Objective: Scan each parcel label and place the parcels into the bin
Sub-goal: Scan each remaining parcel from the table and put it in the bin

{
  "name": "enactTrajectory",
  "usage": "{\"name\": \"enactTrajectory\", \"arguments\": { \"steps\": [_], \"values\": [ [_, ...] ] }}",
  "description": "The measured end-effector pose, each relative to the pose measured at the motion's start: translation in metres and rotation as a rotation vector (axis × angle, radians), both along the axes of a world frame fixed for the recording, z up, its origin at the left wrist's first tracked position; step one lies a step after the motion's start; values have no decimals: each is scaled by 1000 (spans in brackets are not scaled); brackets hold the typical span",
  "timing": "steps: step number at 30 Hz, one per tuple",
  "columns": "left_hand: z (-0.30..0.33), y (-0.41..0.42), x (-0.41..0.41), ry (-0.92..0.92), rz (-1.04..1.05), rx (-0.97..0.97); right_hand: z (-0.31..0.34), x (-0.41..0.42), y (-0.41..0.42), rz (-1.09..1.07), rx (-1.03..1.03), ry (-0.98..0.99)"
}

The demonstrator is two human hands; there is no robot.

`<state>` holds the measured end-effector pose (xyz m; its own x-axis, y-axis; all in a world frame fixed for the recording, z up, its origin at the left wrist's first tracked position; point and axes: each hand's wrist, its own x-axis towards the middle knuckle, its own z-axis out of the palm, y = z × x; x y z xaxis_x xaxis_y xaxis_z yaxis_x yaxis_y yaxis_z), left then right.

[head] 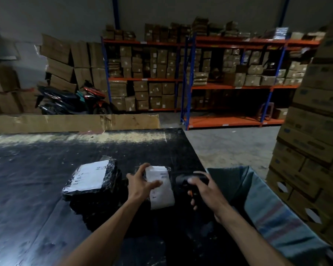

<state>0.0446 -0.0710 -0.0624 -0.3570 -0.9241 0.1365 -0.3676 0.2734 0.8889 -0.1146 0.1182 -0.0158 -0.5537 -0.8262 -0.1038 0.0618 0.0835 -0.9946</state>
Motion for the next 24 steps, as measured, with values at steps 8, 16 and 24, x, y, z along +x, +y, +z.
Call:
{"name": "enactTrajectory", "arguments": {
  "steps": [8, 16, 24],
  "values": [
    [15, 21, -10, 104, -48, -94, 25, -2, -21, -178, -41, 325],
    [21, 30, -18, 93, -42, -134, 30, -7, -23, -194, -21, 369],
    [20, 30, -21, 129, -68, -126, 27, -9, -23, -198, -7, 393]
  ]
}}
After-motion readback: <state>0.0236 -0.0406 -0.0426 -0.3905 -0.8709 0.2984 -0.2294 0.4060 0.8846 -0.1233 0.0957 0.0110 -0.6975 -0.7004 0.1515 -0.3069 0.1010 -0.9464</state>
